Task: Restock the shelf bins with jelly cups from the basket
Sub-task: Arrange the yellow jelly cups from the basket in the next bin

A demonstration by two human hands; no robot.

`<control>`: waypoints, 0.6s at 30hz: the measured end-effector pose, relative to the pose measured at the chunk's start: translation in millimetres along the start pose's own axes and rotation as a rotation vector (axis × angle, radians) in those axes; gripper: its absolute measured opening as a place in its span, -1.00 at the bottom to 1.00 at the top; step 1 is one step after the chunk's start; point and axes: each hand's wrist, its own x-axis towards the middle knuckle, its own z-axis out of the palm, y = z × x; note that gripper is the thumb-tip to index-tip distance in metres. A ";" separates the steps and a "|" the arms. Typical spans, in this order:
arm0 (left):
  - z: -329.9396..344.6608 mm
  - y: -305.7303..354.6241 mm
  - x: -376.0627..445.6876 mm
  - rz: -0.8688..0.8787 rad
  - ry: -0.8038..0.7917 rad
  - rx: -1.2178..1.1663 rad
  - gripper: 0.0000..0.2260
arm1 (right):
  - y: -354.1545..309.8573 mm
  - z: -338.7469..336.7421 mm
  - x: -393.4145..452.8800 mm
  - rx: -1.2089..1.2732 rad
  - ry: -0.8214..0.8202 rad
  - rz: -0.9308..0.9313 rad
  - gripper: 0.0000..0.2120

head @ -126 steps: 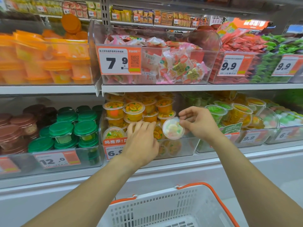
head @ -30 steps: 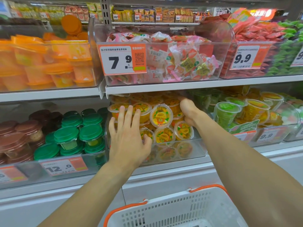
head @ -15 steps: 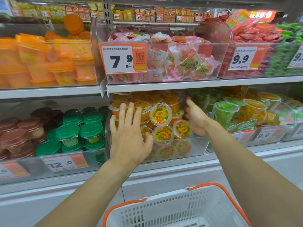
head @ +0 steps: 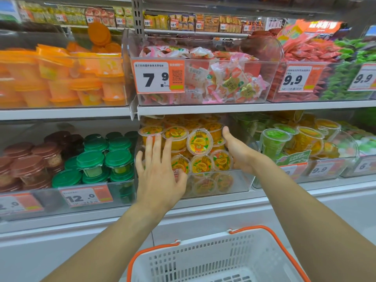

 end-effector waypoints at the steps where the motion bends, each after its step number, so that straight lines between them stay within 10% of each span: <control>1: -0.3 -1.1 -1.2 -0.010 -0.003 -0.007 -0.28 | -2.4 2.0 -4.5 0.005 0.001 0.002 -0.16; 4: -2.8 -5.4 -2.2 -0.032 -0.003 -0.019 -0.28 | -9.8 0.6 -18.9 0.036 0.075 -0.032 -0.40; 9: -7.7 -10.2 1.1 -0.050 -0.015 -0.032 -0.27 | -14.1 1.7 -11.6 -0.020 0.438 -0.211 -0.23; 14: -12.9 -9.3 3.8 -0.045 -0.041 -0.067 -0.25 | -8.9 41.7 -23.1 -0.168 0.444 -0.378 -0.23; 18: -18.3 -5.7 -1.7 0.017 -0.005 -0.164 -0.35 | -4.2 60.7 -38.2 -0.064 0.794 -0.639 -0.54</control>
